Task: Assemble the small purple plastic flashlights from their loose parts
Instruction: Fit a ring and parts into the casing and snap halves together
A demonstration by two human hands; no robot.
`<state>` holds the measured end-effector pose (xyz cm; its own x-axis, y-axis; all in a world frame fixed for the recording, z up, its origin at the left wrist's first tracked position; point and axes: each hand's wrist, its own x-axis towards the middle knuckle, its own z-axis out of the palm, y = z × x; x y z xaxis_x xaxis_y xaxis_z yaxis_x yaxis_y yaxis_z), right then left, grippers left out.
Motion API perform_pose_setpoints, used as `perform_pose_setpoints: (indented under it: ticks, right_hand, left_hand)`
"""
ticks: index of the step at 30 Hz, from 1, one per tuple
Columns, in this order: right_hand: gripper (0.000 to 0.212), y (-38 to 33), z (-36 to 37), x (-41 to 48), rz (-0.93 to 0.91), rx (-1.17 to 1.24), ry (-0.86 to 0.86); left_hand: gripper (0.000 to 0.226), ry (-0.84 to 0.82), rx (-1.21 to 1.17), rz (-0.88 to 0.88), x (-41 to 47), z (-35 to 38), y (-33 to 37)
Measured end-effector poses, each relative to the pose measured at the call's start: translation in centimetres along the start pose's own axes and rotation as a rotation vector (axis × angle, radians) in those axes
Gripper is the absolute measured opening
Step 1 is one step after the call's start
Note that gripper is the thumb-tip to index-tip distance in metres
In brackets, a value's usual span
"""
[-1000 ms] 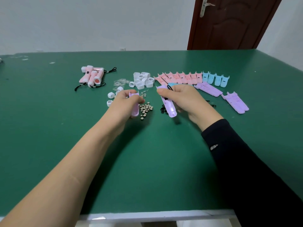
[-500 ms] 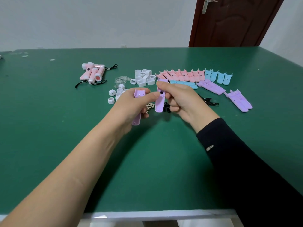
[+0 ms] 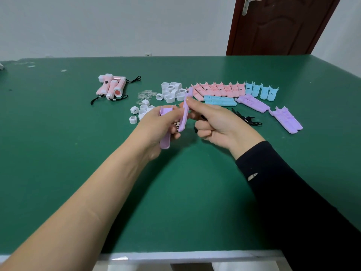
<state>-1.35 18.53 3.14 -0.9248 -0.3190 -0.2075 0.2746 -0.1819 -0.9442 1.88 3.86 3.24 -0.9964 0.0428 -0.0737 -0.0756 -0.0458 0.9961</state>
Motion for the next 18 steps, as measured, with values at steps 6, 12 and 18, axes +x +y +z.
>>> perform_pose_setpoints:
  ticks: [6, 12, 18]
  right_hand:
    - [0.015, -0.3, -0.4, -0.1, -0.010, 0.073, -0.015]
    - [0.011, -0.2, -0.1, -0.4, -0.070, -0.029, -0.059]
    - [0.019, -0.3, 0.3, -0.5, -0.046, -0.056, -0.115]
  left_hand:
    - [0.020, 0.058, -0.391, -0.248, 0.4, -0.6, 0.5]
    - [0.023, -0.046, -0.513, -0.312, 0.1, -0.6, 0.8]
    - [0.042, -0.144, -0.681, -0.352, -0.3, -0.7, 1.2]
